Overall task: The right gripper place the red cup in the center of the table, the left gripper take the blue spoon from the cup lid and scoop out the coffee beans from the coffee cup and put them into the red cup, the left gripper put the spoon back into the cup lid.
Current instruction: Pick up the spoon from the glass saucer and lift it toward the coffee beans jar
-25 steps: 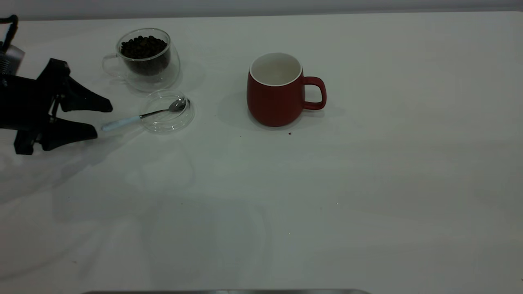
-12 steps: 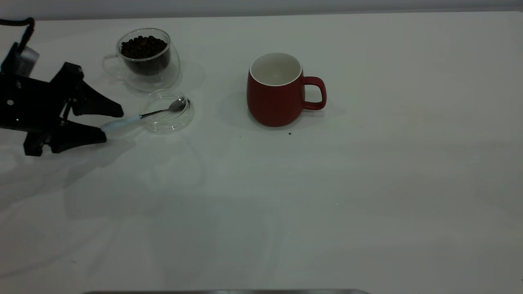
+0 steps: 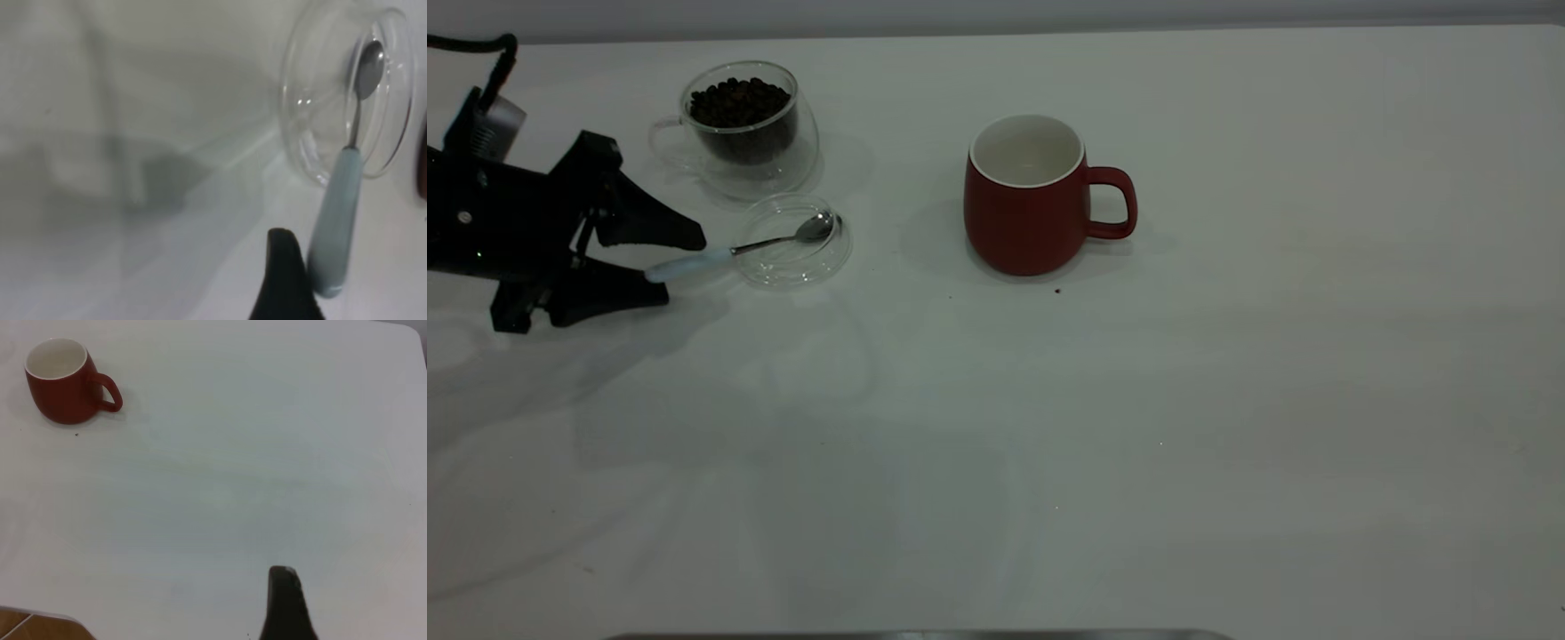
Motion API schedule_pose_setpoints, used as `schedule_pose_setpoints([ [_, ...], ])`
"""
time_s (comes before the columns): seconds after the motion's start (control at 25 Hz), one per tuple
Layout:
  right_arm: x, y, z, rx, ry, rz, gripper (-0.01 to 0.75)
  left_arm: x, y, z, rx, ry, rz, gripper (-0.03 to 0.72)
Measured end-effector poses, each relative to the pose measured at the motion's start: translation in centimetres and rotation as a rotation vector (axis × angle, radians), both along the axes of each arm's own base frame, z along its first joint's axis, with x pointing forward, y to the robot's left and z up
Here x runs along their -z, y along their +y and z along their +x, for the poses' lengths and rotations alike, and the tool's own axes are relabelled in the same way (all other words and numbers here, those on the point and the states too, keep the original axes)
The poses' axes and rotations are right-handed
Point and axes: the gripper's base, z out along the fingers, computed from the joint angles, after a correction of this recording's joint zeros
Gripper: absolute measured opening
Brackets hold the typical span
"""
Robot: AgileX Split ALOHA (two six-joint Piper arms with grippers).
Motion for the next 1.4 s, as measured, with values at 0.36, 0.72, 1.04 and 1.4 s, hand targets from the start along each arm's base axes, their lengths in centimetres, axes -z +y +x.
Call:
schedule_pose_setpoints([
  [0.36,0.0,0.0,0.0,0.000,0.000,0.000,0.550,1.8,-0.4,-0.7,0.003,0.047,-0.046,0.586],
  [0.72,0.0,0.0,0.0,0.000,0.000,0.000,0.550,1.4,-0.2,0.6,0.004,0.004,-0.043,0.586],
  [1.04,0.0,0.0,0.0,0.000,0.000,0.000,0.550,1.4,-0.1,0.7,0.004,0.000,-0.040,0.580],
  [1.4,0.0,0.0,0.0,0.000,0.000,0.000,0.550,1.4,-0.1,0.7,0.004,0.000,-0.040,0.412],
])
